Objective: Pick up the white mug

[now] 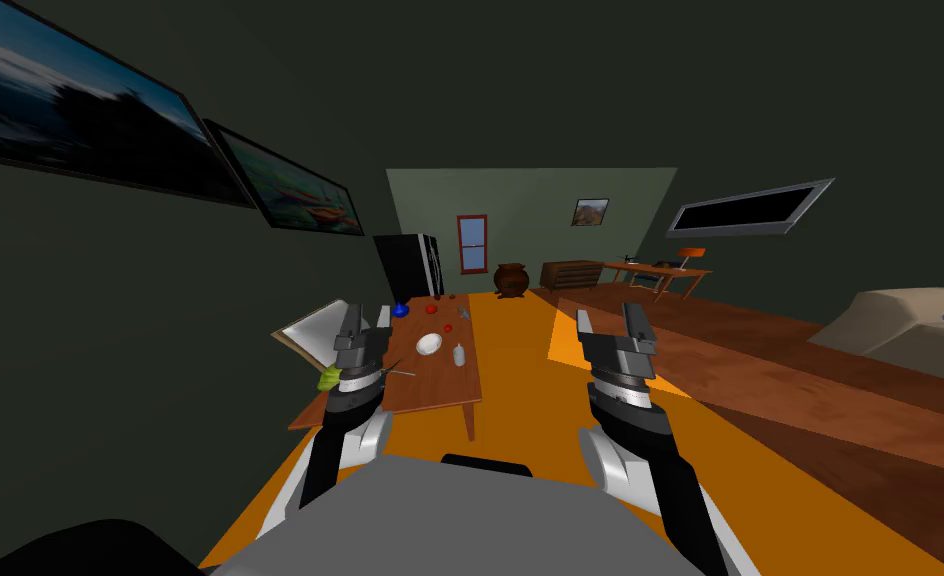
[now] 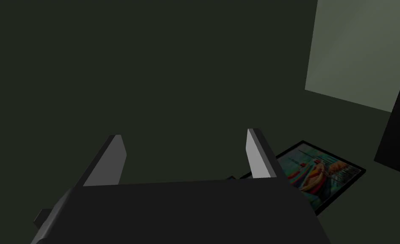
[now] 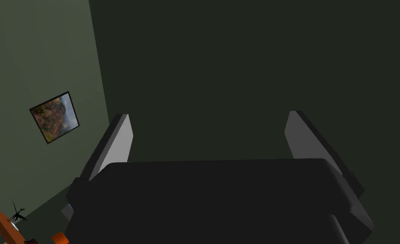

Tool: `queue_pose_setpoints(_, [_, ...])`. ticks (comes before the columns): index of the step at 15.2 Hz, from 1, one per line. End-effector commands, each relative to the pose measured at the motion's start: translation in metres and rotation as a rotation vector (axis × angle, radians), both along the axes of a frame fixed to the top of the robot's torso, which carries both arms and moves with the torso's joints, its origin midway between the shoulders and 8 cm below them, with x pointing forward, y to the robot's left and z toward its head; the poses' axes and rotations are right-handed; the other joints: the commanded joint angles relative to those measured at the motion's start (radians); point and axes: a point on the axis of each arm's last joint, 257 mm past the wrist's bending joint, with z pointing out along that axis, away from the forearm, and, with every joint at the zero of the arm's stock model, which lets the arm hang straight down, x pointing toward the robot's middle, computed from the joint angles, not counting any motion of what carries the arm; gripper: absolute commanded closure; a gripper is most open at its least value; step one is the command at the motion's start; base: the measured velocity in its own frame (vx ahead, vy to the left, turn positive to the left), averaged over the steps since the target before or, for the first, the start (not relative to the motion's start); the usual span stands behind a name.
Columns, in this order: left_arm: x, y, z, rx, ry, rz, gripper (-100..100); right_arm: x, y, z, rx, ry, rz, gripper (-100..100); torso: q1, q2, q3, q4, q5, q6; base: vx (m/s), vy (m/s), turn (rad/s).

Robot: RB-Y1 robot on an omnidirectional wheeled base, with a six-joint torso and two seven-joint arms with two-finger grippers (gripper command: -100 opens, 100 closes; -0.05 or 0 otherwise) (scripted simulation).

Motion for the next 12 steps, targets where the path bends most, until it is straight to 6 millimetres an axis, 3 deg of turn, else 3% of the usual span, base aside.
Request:
queue_pose_setpoints(1, [0.005, -0.001, -0.004, 0.024, 0.025, -0.005, -100, 0.000, 0.000, 0.000, 0.000, 0.000, 0.000, 0, 0.000, 0.000, 0.000, 0.000, 0.000, 0.000, -0.003, -0.014, -0.026])
queue_pose_setpoints(12, [0.047, 0.020, -0.050, 0.093, 0.254, 0.046, -100, 0.000, 0.000, 0.000, 0.000, 0.000, 0.000, 0, -0.006, 0.000, 0.000, 0.000, -0.001, 0.000, 0.000, -0.067, -0.053])
